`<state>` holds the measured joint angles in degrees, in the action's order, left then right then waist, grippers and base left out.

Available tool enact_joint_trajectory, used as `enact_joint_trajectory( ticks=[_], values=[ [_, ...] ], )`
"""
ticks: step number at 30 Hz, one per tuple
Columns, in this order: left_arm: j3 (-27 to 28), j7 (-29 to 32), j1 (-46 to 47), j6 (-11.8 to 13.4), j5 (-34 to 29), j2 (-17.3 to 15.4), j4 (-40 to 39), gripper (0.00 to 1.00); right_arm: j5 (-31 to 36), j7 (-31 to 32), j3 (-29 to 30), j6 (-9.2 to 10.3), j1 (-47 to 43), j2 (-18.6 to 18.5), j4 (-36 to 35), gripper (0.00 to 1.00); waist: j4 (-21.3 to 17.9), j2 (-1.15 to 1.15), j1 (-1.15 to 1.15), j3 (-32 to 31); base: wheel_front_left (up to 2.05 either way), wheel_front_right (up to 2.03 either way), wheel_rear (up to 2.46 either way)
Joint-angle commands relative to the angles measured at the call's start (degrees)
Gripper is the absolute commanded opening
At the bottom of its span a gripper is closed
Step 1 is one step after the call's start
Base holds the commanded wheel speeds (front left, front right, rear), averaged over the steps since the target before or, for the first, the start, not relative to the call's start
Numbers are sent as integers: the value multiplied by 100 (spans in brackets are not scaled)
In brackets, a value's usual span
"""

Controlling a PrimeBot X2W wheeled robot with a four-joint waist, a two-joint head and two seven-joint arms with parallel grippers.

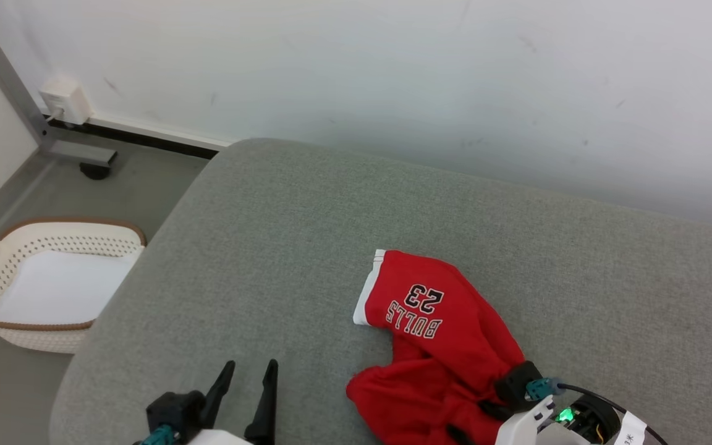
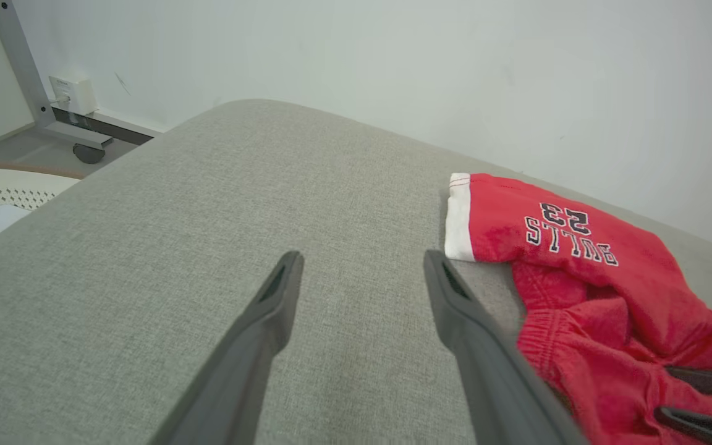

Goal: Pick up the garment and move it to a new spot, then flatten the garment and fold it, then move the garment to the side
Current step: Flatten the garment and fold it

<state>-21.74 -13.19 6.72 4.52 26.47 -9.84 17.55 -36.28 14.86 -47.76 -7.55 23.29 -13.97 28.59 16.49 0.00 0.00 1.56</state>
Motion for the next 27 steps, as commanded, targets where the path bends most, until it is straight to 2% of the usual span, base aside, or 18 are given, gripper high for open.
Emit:
enact_joint_trajectory(
  ticks=[1, 2, 3, 4, 5, 14, 15, 16, 19, 21, 24, 27],
  values=[
    [15, -43, 33, -16, 60, -10, 34, 100, 30, 26, -7, 13, 84, -1, 88, 100, 30, 0, 0, 28, 0, 0, 0],
    [17, -62, 46, -22, 65, -2, 57, 100, 39, 58, -19, 14, 106, 5, 163, 100, 39, 0, 0, 37, 0, 0, 0],
    [17, -79, 61, -26, 62, 8, 81, 100, 40, 69, -25, 14, 121, 14, 222, 75, 43, 0, 0, 48, 0, 0, 0],
    [25, -79, 71, -31, 64, 12, 107, 100, 41, 59, -36, 14, 128, 19, 255, 33, 40, 0, 0, 57, 0, 0, 0],
    [34, -88, 78, -30, 68, 15, 132, 100, 37, 31, -61, 14, 127, 26, 264, 0, 32, 0, 0, 59, 0, 0, 0],
    [33, -92, 89, -30, 48, -88, 230, 100, -177, -731, 22, 14, 150, 13, 16, 0, -268, 0, 0, -82, 0, 0, 0],
    [37, -81, 77, -25, 49, -109, 227, 100, -229, -817, 72, 14, 119, -35, -61, 2, -318, 0, 0, -104, 0, 0, 0],
    [36, -70, 64, -19, 45, -130, 222, 100, -289, -877, 106, 14, 75, -78, -171, 12, -373, 0, 0, -127, 0, 0, 0],
    [27, -35, 3, -10, 43, -178, 172, 100, -560, -1108, 301, 13, -77, -268, -527, 7, -569, 0, 0, -188, 0, 0, 0],
    [24, -8, -24, -3, 51, -212, 134, 100, -833, -1253, 536, 14, -202, -395, -751, 0, -717, 0, 0, -217, 0, 0, 0],
    [-1, 42, -26, -3, 44, -263, 84, 100, -1396, -1436, 963, 14, -451, -529, -973, 0, -933, 0, 0, -228, 0, 0, 0],
    [-20, 98, 2, 6, 30, -303, 17, 100, -2271, -1553, 1407, 13, -732, -479, -1122, 0, -1131, 0, 0, -192, 0, 0, 0]
  ],
)
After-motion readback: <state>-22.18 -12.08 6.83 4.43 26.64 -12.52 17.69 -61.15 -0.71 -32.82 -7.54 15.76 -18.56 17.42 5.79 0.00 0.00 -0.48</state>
